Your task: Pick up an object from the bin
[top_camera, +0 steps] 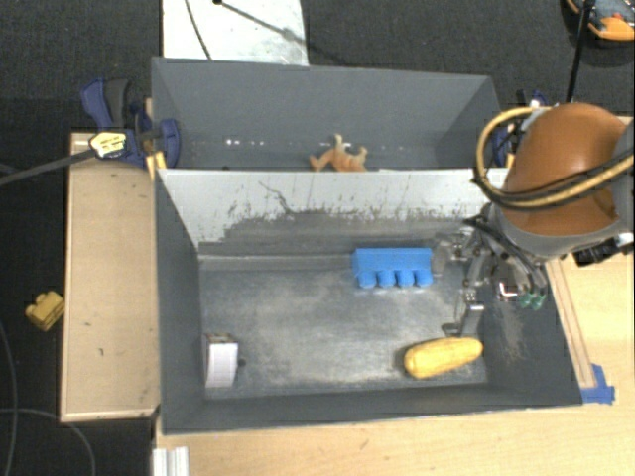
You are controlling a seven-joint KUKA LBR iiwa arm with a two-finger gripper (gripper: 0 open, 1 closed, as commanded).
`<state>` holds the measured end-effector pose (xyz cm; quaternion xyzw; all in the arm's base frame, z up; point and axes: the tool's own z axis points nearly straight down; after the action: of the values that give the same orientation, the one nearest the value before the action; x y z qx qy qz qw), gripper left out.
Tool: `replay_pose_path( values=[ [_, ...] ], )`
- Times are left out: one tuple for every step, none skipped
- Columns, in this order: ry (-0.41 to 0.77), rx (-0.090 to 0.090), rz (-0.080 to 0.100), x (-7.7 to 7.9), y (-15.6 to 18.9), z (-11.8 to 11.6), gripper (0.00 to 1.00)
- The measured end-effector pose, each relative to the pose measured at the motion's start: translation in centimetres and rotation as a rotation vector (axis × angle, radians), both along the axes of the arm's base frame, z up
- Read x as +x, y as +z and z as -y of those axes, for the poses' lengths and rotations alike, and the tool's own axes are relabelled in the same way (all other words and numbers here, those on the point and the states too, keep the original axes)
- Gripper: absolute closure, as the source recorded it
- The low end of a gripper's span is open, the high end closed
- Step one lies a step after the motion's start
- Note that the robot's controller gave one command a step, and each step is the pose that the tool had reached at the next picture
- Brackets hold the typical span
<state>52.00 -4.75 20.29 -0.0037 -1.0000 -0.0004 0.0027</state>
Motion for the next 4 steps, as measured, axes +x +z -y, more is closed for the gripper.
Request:
replay_pose_path(
  values=[
    [0.001,-0.001,0.008,0.2,0.4,0.0,0.00],
    [0.082,-0.001,0.015,-0.6,-1.9,1.1,0.00],
    [0.243,-0.002,0.013,-1.0,-6.7,2.4,0.00],
    [0.297,0.000,0.007,-2.7,-10.7,3.2,0.00]
  ],
)
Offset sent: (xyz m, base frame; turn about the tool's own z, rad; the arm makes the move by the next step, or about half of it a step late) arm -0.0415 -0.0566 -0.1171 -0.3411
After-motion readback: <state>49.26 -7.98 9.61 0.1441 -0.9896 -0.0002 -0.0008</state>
